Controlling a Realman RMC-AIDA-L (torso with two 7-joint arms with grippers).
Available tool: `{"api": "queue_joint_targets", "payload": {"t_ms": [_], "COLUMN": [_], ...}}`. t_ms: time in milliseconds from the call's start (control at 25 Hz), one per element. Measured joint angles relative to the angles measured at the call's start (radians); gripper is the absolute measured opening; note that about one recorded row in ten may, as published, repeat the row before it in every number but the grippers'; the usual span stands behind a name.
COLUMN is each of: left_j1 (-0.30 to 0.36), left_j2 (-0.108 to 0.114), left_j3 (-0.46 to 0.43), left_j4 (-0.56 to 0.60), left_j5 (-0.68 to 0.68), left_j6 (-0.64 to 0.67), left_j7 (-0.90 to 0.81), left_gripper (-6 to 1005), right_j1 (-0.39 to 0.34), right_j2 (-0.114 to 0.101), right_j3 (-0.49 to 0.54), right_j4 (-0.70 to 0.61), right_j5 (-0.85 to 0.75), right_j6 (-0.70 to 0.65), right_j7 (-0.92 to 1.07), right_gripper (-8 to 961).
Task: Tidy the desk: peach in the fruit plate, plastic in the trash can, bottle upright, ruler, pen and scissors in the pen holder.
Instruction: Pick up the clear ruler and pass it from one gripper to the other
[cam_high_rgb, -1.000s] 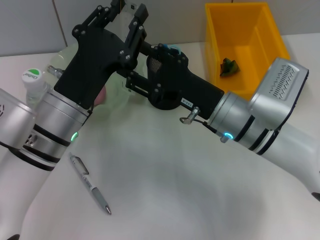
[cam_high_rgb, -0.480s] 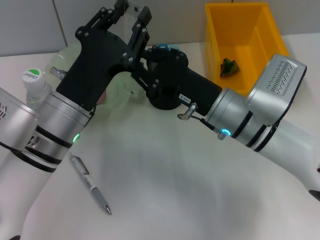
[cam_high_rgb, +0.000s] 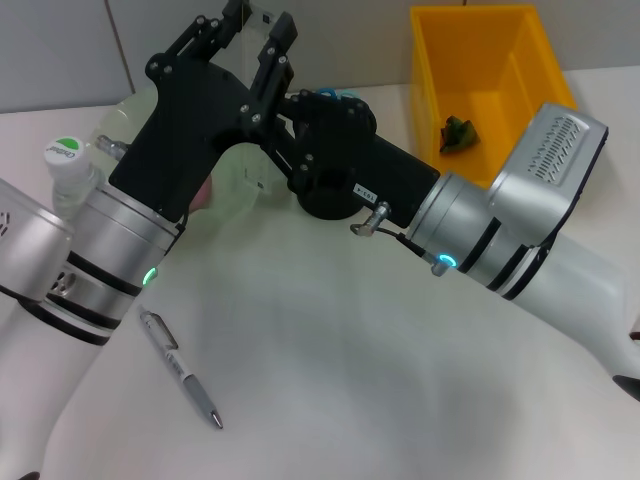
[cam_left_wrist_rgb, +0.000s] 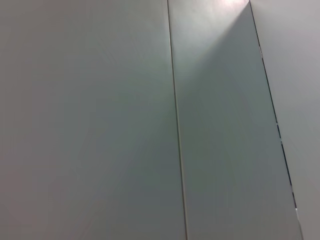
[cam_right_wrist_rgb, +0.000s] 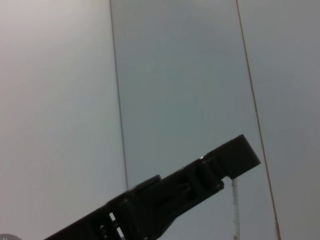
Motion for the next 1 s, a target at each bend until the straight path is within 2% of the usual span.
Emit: {"api": "queue_joint_targets", "payload": {"t_ms": [200,1000], "left_j1": [-0.001,0.002], "left_j2": [0.000,0.000], "left_j3": [0.000,0.003], "left_j4": [-0.003,0.002], "left_j5": [0.000,0.000], "left_j6": [0.000,-0.002], "left_j7": [0.000,-0.002], "left_gripper": [388,388], "right_j1": [0.001,0.008], "right_j2": [0.000,0.000], "right_j3": [0.000,0.009], "right_j4": [0.004,0.010], "right_j5": [-0.004,-0.012], "right_j6": [0.001,0.015], "right_j7": [0.000,0.010], "right_gripper": [141,5]}}
